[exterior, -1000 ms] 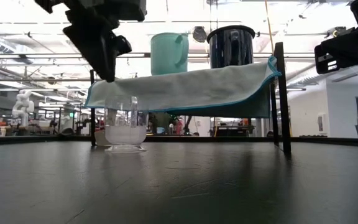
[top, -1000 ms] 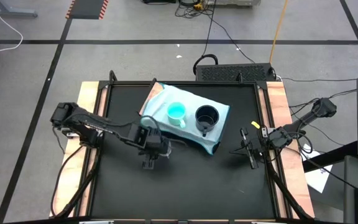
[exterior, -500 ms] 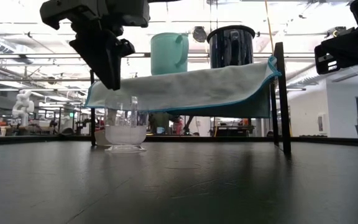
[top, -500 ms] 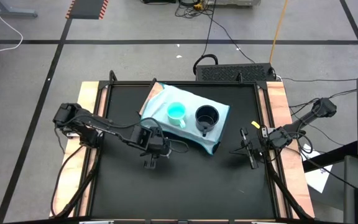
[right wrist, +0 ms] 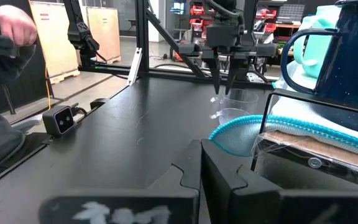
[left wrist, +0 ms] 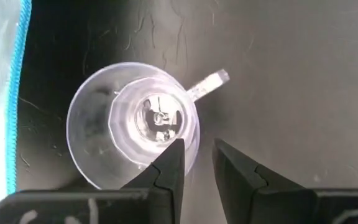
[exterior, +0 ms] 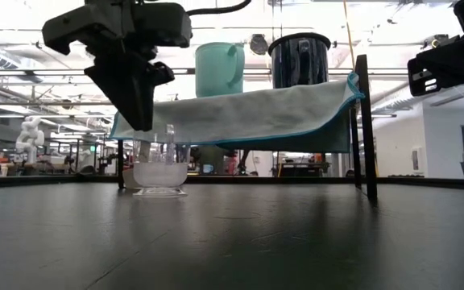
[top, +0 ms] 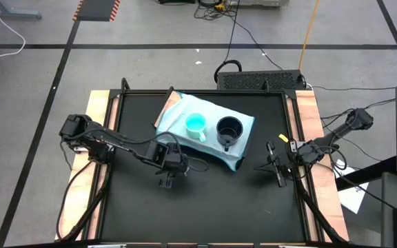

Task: Stack small to large cups/mugs on shelf
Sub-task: Put the transparent mug on the shelf

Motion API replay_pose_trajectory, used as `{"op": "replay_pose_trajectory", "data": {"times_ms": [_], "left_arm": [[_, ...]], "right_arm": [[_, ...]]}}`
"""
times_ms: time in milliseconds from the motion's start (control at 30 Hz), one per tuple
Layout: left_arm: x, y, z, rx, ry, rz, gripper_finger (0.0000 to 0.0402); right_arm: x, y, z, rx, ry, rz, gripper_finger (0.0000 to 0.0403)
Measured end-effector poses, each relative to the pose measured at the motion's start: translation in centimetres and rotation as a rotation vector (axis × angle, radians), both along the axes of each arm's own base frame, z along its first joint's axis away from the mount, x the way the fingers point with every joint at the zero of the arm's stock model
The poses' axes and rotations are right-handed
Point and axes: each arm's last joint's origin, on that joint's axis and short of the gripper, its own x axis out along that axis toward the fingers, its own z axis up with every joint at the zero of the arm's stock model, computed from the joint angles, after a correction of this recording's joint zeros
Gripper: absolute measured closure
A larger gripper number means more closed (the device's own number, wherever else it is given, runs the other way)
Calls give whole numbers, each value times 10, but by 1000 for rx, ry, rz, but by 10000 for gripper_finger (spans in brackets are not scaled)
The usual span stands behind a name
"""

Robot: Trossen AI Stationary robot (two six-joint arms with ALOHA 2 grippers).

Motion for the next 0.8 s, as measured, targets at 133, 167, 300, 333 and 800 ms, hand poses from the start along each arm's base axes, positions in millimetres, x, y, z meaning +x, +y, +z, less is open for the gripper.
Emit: {"op": "replay_pose_trajectory", "data": {"times_ms": [133, 167, 300, 333, 800], "left_arm": [[-2, 1, -5, 15, 5, -18, 316], [-2, 1, -6, 16, 3, -22, 316], [-2, 3, -10, 18, -7, -27, 316], [-2, 4, -11, 19, -4, -27, 316], [-2, 12, -16, 16, 5, -34, 393]], "right_arm": [[0, 0, 0, -1, 0, 0, 403], [0, 0, 0, 0, 0, 1, 403], [0, 0, 0, 0, 0, 0, 403], [0, 0, 0, 0, 0, 0, 403], [0, 0, 0, 0, 0, 0, 403]]}}
